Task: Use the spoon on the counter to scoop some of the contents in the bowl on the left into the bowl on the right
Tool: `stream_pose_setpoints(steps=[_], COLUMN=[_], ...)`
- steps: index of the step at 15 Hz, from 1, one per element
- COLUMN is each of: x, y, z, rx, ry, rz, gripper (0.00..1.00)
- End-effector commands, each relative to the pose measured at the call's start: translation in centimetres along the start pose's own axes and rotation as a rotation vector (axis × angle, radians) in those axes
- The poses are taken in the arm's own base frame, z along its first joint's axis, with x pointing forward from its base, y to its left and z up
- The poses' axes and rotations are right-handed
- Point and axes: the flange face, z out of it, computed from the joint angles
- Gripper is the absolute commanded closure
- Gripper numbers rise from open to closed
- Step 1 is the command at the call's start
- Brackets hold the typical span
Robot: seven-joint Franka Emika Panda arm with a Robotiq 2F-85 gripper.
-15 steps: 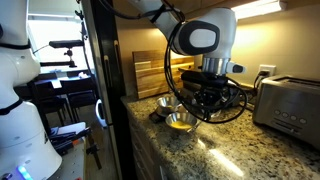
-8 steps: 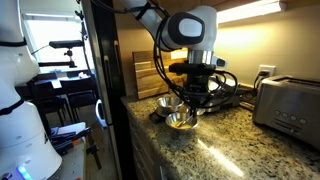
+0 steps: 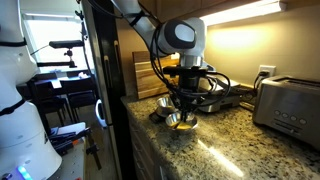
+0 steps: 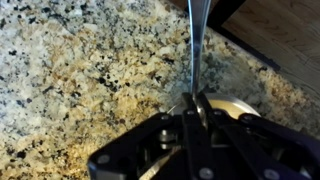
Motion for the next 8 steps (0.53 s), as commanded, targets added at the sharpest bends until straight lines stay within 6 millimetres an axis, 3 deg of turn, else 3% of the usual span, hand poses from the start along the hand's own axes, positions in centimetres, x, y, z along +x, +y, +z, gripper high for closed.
stream_pose_setpoints(steps=[1,8], x=[0.06,0.65], y=[0.06,-0.22], z=[0.08,-0.19], rx=[0.002,-0.008], ry=[-0.002,-0.011], rz=[0.000,0.001], gripper=[0.93,0.96])
